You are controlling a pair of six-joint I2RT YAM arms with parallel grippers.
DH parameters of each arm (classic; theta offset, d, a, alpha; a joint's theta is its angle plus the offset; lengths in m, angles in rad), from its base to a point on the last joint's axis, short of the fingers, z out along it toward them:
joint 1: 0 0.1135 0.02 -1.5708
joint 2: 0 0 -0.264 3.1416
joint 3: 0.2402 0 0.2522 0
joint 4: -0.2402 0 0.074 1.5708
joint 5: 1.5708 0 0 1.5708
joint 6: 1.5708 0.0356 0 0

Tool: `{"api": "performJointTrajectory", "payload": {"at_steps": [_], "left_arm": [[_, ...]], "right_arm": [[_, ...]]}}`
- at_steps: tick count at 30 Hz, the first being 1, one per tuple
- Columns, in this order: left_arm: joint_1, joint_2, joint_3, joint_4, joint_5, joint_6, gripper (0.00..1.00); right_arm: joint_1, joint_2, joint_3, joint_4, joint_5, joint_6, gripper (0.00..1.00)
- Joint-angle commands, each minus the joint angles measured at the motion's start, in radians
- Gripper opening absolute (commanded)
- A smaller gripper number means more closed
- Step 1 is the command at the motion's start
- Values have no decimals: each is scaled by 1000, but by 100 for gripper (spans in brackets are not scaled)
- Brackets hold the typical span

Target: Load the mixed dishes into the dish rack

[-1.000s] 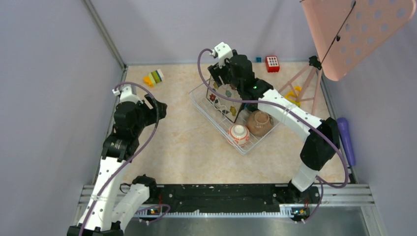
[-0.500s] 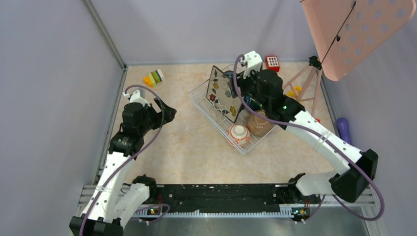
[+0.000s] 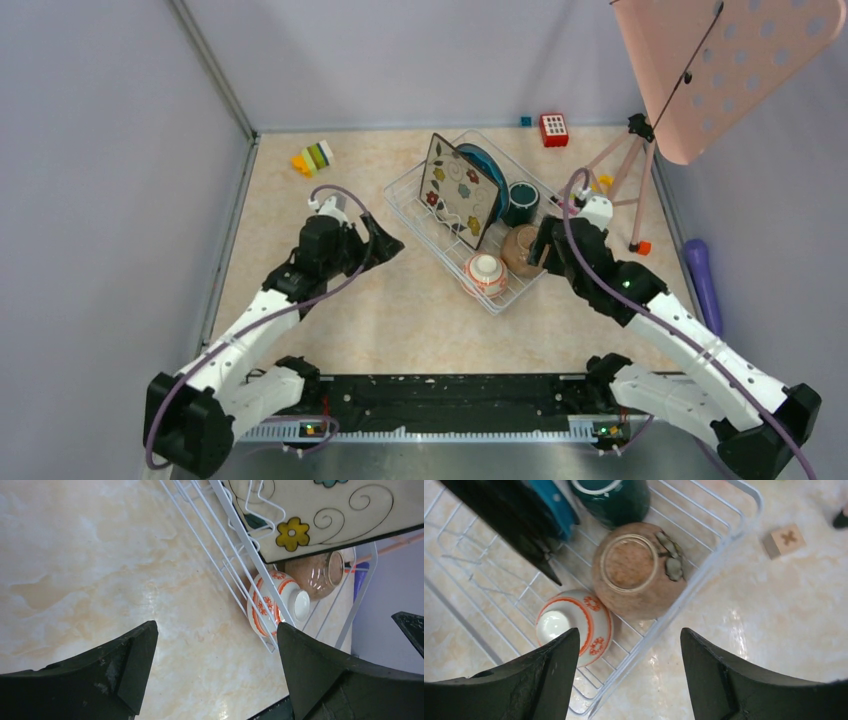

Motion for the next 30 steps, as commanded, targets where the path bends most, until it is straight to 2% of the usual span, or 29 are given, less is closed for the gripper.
{"api": "performJointTrajectory", "payload": {"at_steps": [1, 5, 10, 14, 17, 19, 24, 30], "left_arm": [[-39, 94, 56, 135, 41, -68, 93], [-39, 174, 95, 127, 72, -70, 93], [-34, 183, 101, 94, 20, -27, 93], [-20, 153, 103, 29, -80, 3, 94], [-1, 116, 78, 22, -121, 17, 95], [9, 91, 47, 44, -133, 15, 95], [28, 51, 10, 45, -197, 12, 96], [67, -7, -42, 66, -213, -13, 97]], "right_arm": [[-71, -31, -29, -151, 41, 252, 72], [-155, -39, -124, -27, -108, 282, 67], [-165, 9, -170, 77, -208, 342, 53], [-165, 53, -167, 119, -242, 362, 29], [-165, 82, -192, 236, -303, 346, 9], [-165, 139, -187, 298, -353, 357, 0], [-107, 294, -141, 476, -376, 400, 0], [-70, 475, -8, 576, -343, 416, 2]]}}
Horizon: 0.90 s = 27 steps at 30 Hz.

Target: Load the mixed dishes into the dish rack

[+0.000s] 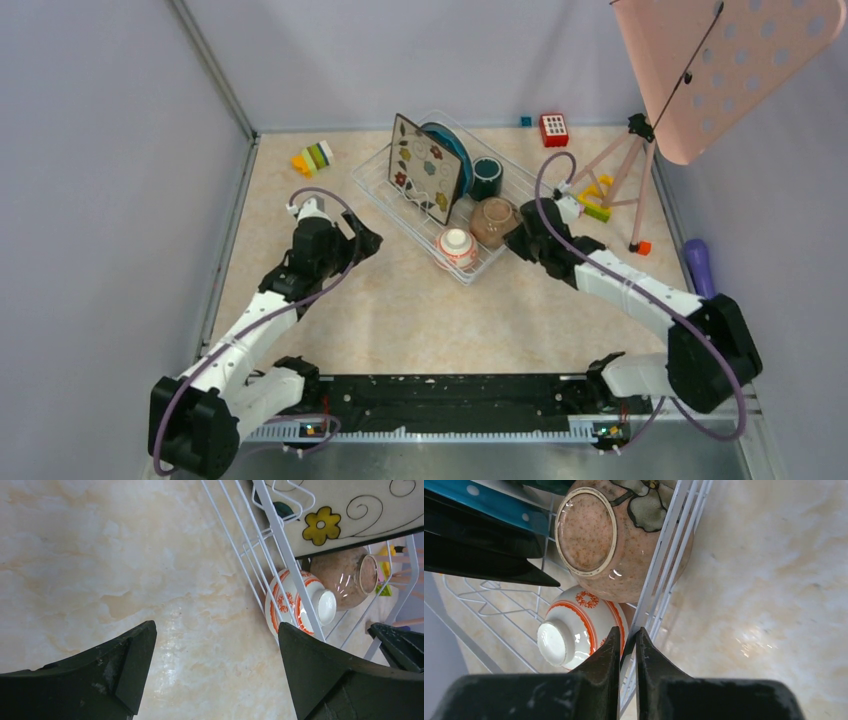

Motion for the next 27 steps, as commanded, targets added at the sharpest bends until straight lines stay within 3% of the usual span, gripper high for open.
{"api": "performJointTrajectory", "payload": {"at_steps": [1, 5, 7, 14, 18, 23, 27], "left_arm": [[30, -51, -36, 50, -53, -3, 97], [39, -73, -59, 46, -108, 26, 97], [39, -97, -87, 74, -124, 73, 97], [37, -225, -248, 341, -137, 269, 99], [37, -248, -268, 385, -255, 365, 99], [40, -223, -397, 657, -445, 498, 99], [54, -132, -427, 850, -493, 619, 97]], "right_arm": [[57, 144, 96, 282, -126, -56, 14], [53, 115, 119, 307, -39, -188, 68], [30, 39, 95, 291, 22, -252, 83], [-19, -263, -80, 289, 219, -632, 86], [-51, -398, -296, 440, 411, -774, 85], [-284, -475, -446, 574, 225, -753, 86], [-382, -456, -563, 829, 128, -850, 86]]}}
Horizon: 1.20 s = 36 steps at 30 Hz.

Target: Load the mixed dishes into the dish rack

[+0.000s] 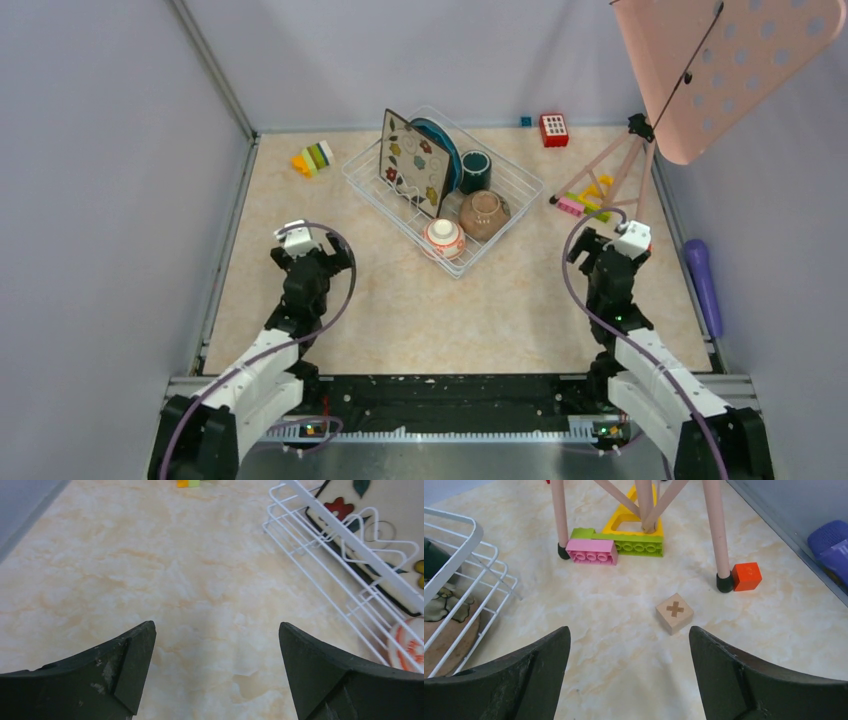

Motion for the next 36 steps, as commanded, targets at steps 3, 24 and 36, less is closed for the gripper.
{"api": "performJointTrajectory", "payload": {"at_steps": [3, 24, 36], "left_arm": [[43, 168, -73, 531, -50, 308, 94], [260, 680, 37, 780, 92, 281, 98], [262, 683, 39, 779, 94, 281, 98]], "right_arm": [[-124, 61, -127, 504, -198, -160, 86], [-198, 672, -70, 970, -355, -270, 98], [-196, 681, -61, 965, -410, -292, 99]]}}
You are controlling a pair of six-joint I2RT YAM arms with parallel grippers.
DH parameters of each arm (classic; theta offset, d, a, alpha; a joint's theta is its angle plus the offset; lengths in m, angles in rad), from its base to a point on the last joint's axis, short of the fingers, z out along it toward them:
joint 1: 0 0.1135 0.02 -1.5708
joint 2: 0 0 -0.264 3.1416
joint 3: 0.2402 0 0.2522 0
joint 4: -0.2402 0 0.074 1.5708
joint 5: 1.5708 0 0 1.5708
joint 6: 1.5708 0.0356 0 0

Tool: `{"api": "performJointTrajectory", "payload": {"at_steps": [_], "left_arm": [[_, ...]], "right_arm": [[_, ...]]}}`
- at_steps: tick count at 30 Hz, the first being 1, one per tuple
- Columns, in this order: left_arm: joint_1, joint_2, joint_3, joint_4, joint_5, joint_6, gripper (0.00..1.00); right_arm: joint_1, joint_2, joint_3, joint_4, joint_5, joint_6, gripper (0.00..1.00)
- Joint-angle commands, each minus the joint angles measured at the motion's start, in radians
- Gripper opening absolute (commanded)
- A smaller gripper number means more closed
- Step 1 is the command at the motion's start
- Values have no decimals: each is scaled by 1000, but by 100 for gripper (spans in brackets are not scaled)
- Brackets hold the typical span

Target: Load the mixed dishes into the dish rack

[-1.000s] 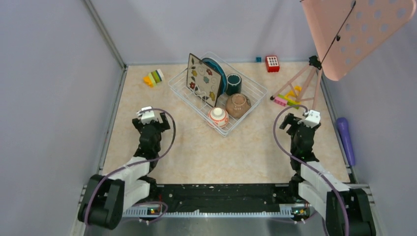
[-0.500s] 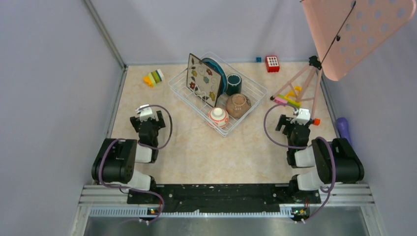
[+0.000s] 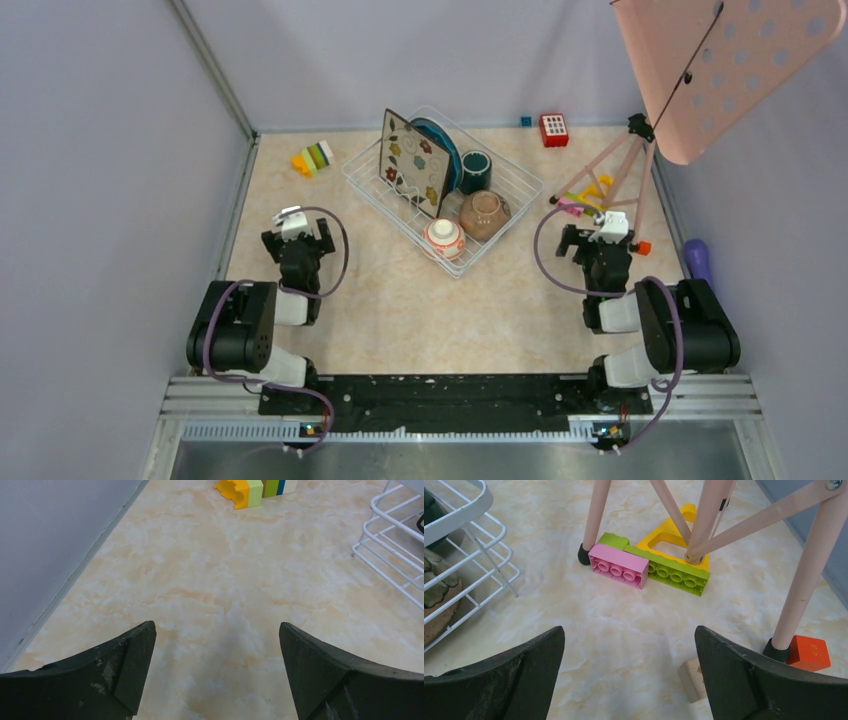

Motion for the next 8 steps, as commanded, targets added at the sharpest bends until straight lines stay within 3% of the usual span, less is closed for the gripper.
{"api": "performJointTrajectory", "payload": {"at_steps": [1, 8], "left_arm": [[6, -5, 20, 51, 9, -11, 98], [8, -5, 23, 41, 20, -11, 98]], "right_arm": [[-5, 2, 26, 39, -21, -12, 99], [-5, 2, 26, 38, -22, -11, 99]]}}
